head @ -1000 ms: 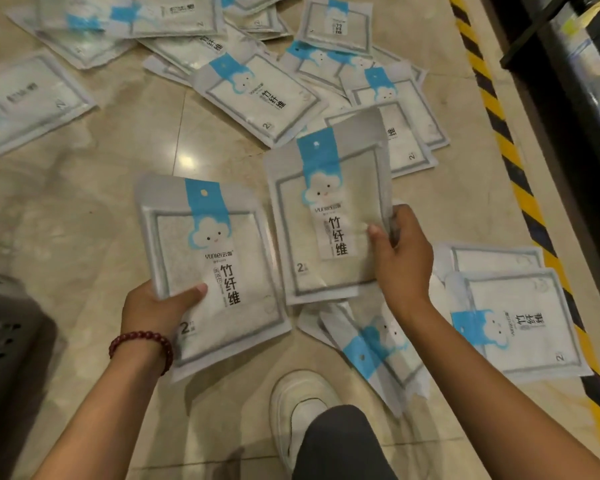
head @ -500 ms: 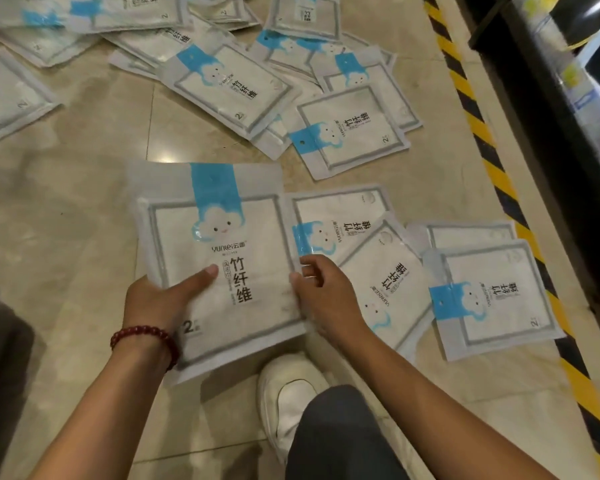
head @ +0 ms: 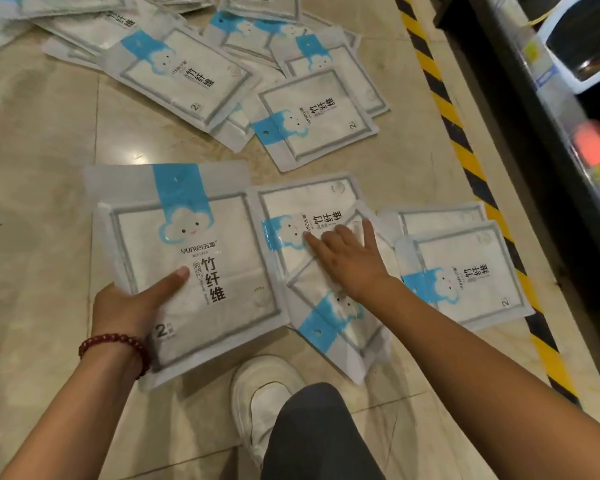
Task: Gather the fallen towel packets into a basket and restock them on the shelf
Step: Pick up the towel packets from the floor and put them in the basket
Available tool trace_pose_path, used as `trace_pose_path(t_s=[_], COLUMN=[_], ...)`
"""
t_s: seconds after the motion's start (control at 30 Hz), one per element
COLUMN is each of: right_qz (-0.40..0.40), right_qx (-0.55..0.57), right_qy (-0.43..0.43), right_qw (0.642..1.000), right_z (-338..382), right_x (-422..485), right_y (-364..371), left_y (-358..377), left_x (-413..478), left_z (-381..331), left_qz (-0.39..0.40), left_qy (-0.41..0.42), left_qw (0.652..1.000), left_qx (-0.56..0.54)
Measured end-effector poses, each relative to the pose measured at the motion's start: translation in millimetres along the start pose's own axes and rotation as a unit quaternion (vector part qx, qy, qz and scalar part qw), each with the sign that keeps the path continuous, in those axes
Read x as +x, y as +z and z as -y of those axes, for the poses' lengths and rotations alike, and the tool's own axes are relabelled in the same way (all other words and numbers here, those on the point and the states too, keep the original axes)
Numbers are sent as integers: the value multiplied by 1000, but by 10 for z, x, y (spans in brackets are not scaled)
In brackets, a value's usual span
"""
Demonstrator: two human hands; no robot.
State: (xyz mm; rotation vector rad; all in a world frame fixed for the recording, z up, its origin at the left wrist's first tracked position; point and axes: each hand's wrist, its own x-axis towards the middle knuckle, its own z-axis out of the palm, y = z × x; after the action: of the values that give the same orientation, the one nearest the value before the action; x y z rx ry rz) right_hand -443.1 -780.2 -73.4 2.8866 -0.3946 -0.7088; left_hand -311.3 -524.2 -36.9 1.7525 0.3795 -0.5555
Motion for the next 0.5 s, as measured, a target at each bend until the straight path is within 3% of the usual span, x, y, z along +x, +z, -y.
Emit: trace_pose_path(t_s=[0.17, 0.3, 0.37, 0.5], right_qz=[-84, -188, -241, -268], right_qx=[-15, 143, 281, 533], right_qy=[-15, 28, 45, 104], right_qw=[996, 971, 928, 796], right_z=[-215, -636, -754, -564], right_x=[98, 58, 0, 53], right_y=[-220, -538, -711, -986], left_y=[-60, -179, -239, -283], left_x=[46, 79, 78, 58], left_z=[-11, -58, -64, -62], left_qz=[-13, -45, -54, -36], left_qy=[-25, -46, -32, -32], left_qw=[999, 994, 995, 996], left_qx=[-40, -88, -79, -78])
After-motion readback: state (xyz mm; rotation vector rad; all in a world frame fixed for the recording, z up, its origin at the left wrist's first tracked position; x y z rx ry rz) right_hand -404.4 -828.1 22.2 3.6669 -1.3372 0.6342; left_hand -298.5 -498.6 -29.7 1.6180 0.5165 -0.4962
